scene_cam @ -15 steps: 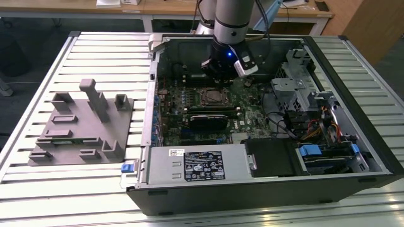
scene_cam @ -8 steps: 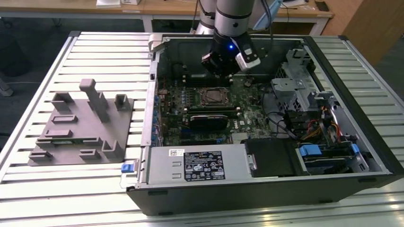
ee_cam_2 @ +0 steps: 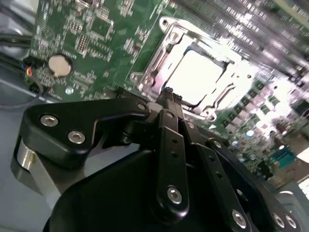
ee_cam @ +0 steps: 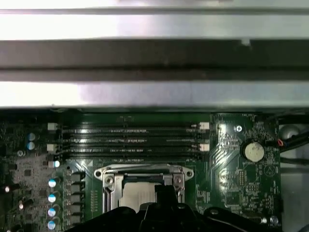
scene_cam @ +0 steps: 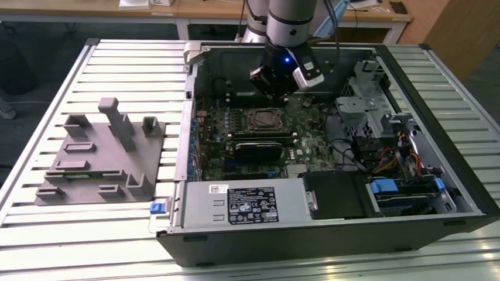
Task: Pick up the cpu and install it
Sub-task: 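Install the second cpu locking lever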
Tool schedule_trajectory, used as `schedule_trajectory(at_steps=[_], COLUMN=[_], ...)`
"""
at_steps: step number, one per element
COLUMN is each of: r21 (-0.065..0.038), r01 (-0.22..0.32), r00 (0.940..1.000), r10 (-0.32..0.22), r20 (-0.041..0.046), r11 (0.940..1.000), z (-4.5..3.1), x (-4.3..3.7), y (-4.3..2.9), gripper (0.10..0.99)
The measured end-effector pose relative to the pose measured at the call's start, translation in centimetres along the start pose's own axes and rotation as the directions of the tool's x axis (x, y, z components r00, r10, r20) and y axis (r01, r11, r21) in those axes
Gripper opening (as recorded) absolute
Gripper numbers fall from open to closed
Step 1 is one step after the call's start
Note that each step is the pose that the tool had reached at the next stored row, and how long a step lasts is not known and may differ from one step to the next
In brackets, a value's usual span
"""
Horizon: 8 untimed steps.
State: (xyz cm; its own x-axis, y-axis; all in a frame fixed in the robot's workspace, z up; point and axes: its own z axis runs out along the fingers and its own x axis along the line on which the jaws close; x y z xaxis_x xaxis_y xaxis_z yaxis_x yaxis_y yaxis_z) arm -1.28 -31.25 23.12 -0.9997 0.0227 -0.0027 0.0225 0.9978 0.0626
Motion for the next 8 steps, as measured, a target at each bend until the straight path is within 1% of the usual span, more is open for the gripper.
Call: schedule_trajectory(at_steps=[4, 8], r21=[0.000, 0.000], r01=[0.000, 0.000], r00=[1.0000, 1.0000], r10=[0.000, 0.000], r20=[0.0000, 0.0000], r11=[1.0000, 1.0000], z=[-0.03, -0.03], x=[-0.02, -0.03], y=[-0.70, -1.19], gripper=[0.106, 0.106])
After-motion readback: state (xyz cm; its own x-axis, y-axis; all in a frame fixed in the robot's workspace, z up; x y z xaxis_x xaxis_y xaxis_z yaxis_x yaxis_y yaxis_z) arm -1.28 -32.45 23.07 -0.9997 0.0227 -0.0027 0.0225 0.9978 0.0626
